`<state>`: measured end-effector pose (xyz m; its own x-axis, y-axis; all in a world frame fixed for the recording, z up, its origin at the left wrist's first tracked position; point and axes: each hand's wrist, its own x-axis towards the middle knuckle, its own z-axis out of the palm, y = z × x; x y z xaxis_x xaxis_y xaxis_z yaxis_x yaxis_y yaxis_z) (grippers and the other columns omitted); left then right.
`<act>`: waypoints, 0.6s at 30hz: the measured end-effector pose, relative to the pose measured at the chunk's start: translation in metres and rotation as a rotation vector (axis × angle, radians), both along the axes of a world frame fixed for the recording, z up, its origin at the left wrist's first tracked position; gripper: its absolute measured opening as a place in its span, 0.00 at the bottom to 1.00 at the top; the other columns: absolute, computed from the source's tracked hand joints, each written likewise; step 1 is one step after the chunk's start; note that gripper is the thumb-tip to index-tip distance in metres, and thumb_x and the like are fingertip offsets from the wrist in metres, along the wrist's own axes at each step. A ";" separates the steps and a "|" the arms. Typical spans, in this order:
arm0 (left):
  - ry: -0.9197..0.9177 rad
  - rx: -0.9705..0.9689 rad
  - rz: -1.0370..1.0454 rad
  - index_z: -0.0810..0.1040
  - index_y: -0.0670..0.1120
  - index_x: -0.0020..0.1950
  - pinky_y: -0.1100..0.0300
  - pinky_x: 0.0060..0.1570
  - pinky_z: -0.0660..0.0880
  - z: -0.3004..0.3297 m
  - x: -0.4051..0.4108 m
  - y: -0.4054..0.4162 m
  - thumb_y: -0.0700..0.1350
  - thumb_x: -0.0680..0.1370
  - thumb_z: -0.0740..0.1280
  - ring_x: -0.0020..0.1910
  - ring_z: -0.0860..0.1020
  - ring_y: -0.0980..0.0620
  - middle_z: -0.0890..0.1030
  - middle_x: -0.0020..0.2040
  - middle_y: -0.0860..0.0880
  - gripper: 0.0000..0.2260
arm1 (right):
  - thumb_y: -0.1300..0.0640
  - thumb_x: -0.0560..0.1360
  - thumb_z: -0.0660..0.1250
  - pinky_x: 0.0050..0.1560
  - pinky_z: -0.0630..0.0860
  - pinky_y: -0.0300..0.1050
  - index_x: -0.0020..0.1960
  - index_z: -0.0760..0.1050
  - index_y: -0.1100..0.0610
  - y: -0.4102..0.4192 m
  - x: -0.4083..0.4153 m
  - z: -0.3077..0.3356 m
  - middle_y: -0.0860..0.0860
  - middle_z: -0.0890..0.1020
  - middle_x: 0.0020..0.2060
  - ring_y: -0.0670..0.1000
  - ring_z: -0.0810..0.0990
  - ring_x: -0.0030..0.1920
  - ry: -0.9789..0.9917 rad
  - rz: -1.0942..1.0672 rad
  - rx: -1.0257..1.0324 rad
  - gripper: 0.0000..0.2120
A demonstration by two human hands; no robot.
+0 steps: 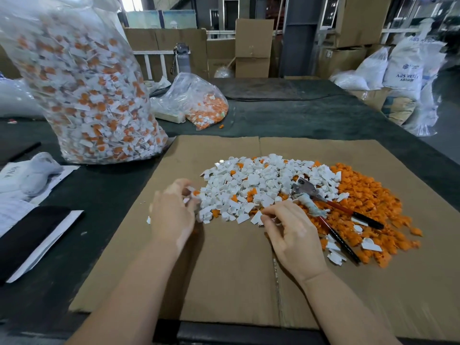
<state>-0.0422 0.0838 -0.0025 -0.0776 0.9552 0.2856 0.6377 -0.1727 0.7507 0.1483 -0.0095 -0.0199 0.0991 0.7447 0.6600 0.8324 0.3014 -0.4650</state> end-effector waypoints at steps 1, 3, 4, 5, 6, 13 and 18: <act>0.067 -0.023 0.035 0.77 0.51 0.58 0.48 0.55 0.73 0.001 -0.007 0.005 0.42 0.77 0.67 0.52 0.77 0.46 0.81 0.49 0.51 0.11 | 0.66 0.72 0.69 0.42 0.72 0.38 0.42 0.78 0.62 0.000 0.000 0.000 0.51 0.78 0.38 0.50 0.76 0.41 -0.010 0.002 -0.006 0.01; 0.263 -0.032 0.096 0.77 0.53 0.58 0.49 0.56 0.72 0.000 -0.013 0.010 0.45 0.78 0.65 0.54 0.74 0.46 0.81 0.52 0.50 0.10 | 0.66 0.72 0.70 0.41 0.74 0.40 0.42 0.78 0.62 0.000 0.000 -0.001 0.51 0.78 0.37 0.50 0.76 0.41 -0.027 0.004 -0.014 0.01; 0.348 -0.025 0.112 0.78 0.53 0.59 0.50 0.56 0.70 -0.001 -0.014 0.011 0.46 0.78 0.65 0.56 0.72 0.46 0.81 0.53 0.50 0.10 | 0.66 0.72 0.70 0.40 0.75 0.41 0.41 0.78 0.62 0.000 -0.001 -0.001 0.51 0.78 0.37 0.50 0.76 0.41 -0.034 0.003 -0.015 0.01; 0.392 -0.025 0.109 0.78 0.53 0.60 0.52 0.56 0.68 -0.002 -0.014 0.013 0.46 0.79 0.64 0.57 0.71 0.46 0.80 0.54 0.50 0.11 | 0.66 0.72 0.70 0.40 0.75 0.41 0.41 0.78 0.62 0.000 -0.001 -0.002 0.51 0.78 0.37 0.50 0.76 0.41 -0.039 0.000 -0.015 0.02; 0.409 -0.032 0.098 0.77 0.52 0.61 0.53 0.57 0.66 -0.002 -0.013 0.013 0.46 0.79 0.63 0.58 0.70 0.46 0.78 0.54 0.49 0.11 | 0.66 0.72 0.70 0.40 0.75 0.41 0.41 0.78 0.62 0.000 -0.001 -0.002 0.52 0.78 0.37 0.50 0.76 0.41 -0.042 -0.004 -0.015 0.02; 0.400 0.042 0.058 0.80 0.53 0.56 0.58 0.50 0.59 0.001 0.000 0.002 0.48 0.77 0.66 0.57 0.66 0.48 0.71 0.49 0.52 0.09 | 0.67 0.70 0.71 0.42 0.72 0.37 0.40 0.78 0.62 0.001 0.001 -0.003 0.52 0.78 0.36 0.52 0.76 0.40 -0.072 -0.034 -0.027 0.03; 0.518 -0.029 0.025 0.81 0.55 0.45 0.57 0.49 0.60 0.002 0.005 -0.007 0.55 0.75 0.67 0.53 0.69 0.50 0.73 0.43 0.55 0.06 | 0.68 0.70 0.71 0.44 0.71 0.37 0.40 0.78 0.62 0.002 0.002 -0.004 0.52 0.78 0.36 0.52 0.77 0.41 -0.074 -0.084 -0.039 0.04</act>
<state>-0.0374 0.0772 -0.0004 0.0442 0.9630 0.2660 0.9307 -0.1364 0.3394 0.1506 -0.0077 -0.0238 0.1143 0.7614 0.6381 0.8862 0.2121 -0.4118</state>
